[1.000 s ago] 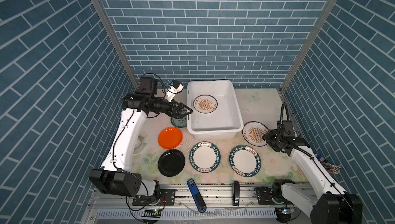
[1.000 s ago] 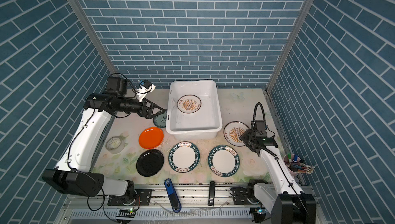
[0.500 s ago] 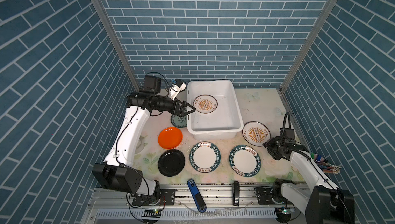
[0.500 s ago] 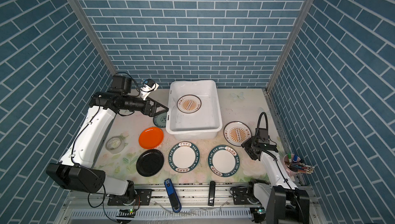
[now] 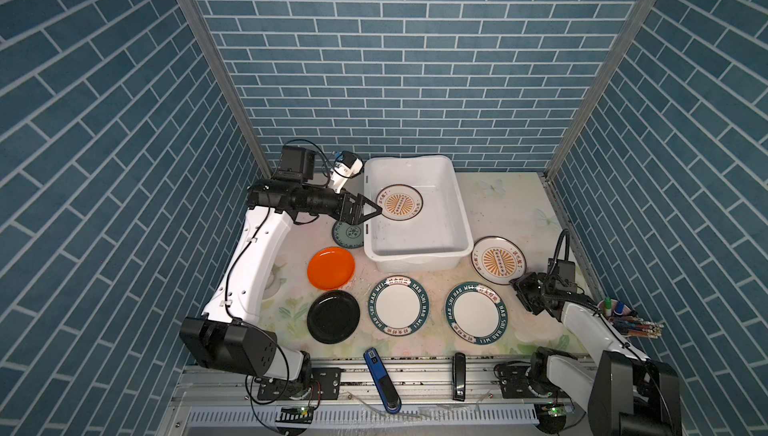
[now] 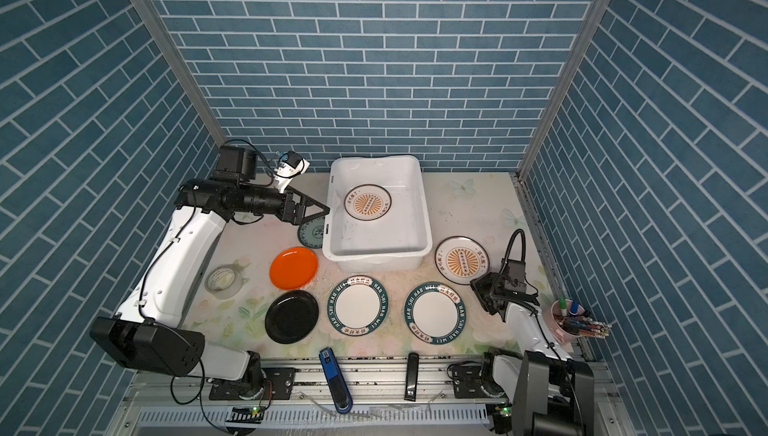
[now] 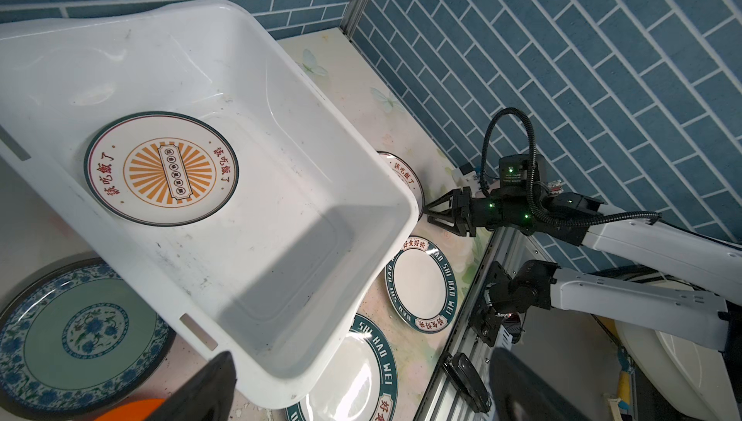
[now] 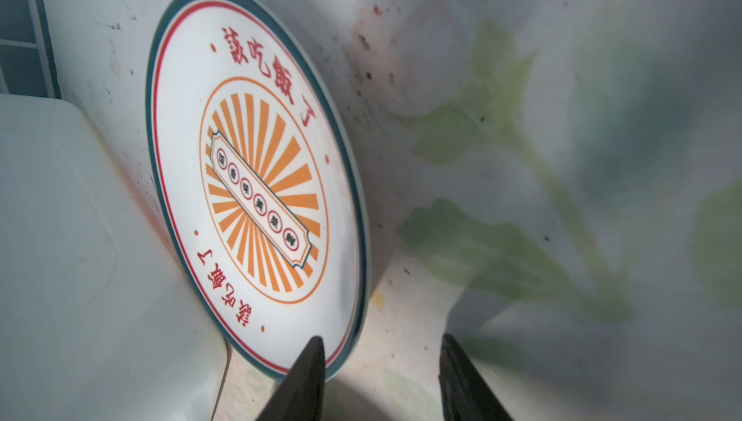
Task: Place the plates into the plastic bin on the countertop
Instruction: 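Lower the right gripper onto the sunburst plate edge and grip it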
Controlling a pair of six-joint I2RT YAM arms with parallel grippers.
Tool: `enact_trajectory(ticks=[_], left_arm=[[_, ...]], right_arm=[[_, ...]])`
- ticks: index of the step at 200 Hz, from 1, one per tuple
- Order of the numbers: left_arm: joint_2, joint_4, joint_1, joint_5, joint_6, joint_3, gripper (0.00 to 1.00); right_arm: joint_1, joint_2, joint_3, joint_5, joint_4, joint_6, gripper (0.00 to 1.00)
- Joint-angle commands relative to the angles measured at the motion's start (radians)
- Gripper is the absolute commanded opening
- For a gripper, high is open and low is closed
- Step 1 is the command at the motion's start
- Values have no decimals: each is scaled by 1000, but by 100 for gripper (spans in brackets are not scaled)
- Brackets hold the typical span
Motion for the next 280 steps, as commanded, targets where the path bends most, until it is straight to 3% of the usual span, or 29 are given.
enact_trajectory(ticks=[1, 157, 280], left_arm=[[-21, 6, -9, 42, 2, -15, 99], [-27, 35, -26, 68, -16, -43, 100], [-45, 53, -28, 69, -27, -60, 99]], right_arm=[[-15, 29, -22, -51, 87, 49, 46], [-64, 297, -138, -118, 494, 140, 37], [-68, 312, -110, -114, 470, 125, 30]])
